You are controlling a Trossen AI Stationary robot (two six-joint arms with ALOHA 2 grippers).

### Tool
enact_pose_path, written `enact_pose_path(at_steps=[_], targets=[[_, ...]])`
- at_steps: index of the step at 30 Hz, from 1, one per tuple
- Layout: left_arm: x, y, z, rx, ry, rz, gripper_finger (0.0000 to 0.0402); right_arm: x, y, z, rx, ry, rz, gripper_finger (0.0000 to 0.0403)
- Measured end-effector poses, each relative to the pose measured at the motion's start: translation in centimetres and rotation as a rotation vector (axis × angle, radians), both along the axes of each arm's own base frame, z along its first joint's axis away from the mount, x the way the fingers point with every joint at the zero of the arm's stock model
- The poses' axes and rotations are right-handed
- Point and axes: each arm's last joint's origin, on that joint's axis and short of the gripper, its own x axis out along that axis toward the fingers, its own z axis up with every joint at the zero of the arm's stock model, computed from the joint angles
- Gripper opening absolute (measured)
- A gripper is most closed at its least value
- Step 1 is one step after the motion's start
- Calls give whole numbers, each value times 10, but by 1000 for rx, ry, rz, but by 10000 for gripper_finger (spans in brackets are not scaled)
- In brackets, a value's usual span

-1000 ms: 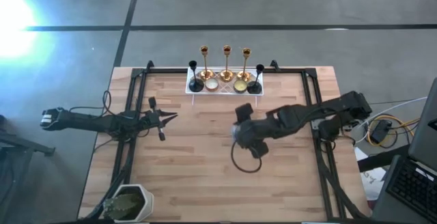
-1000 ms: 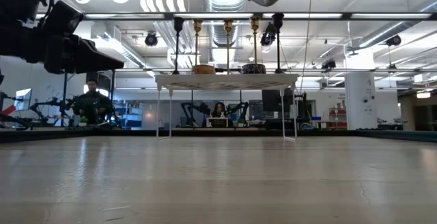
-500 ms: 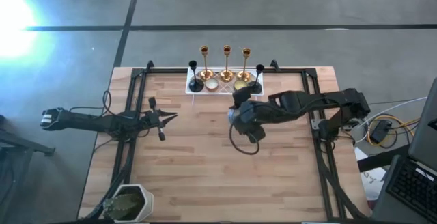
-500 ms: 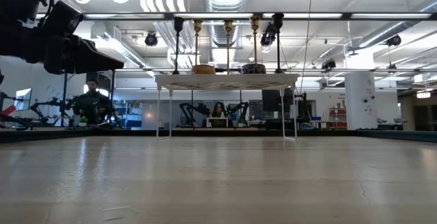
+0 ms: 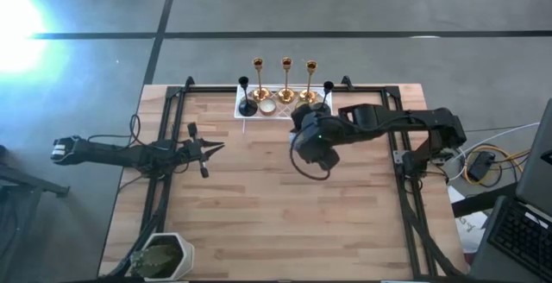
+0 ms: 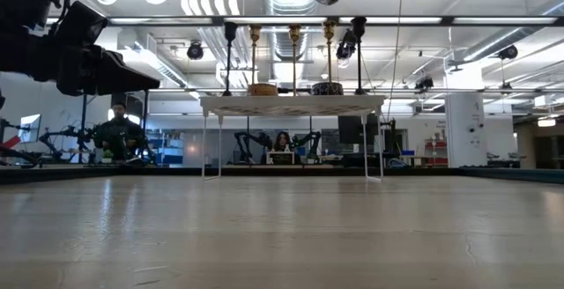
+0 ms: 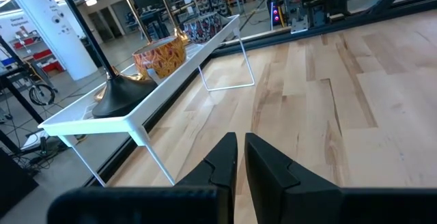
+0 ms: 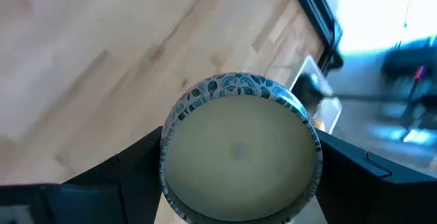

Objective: Pick & Place candle stick holders
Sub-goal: Put the scented light yellow candle on the shelf

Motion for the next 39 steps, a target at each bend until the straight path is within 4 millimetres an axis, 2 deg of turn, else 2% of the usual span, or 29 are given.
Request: enact_pose_path(at_steps=[5, 10, 14, 19, 25, 35, 39], targets=[[0, 0, 0, 0, 0, 0, 34, 3, -7, -3, -199, 71, 217, 287], [0, 0, 0, 0, 0, 0, 34, 20, -25, -17, -313, 132, 251, 287], [0, 0, 0, 0, 0, 1, 34, 31, -44, -26, -349, 191, 350, 287], [0, 0, 0, 0, 0, 0, 34, 40, -68, -26, -312, 279, 442, 287], [0, 0, 0, 0, 2, 0, 34, 52, -96, -25, -254, 369, 474, 287], [0, 0, 0, 0, 3, 0, 34, 80, -119, -38, -229, 473, 515, 287], [0, 0, -1, 0, 9, 0, 34, 81, -128, -43, -241, 476, 520, 287]])
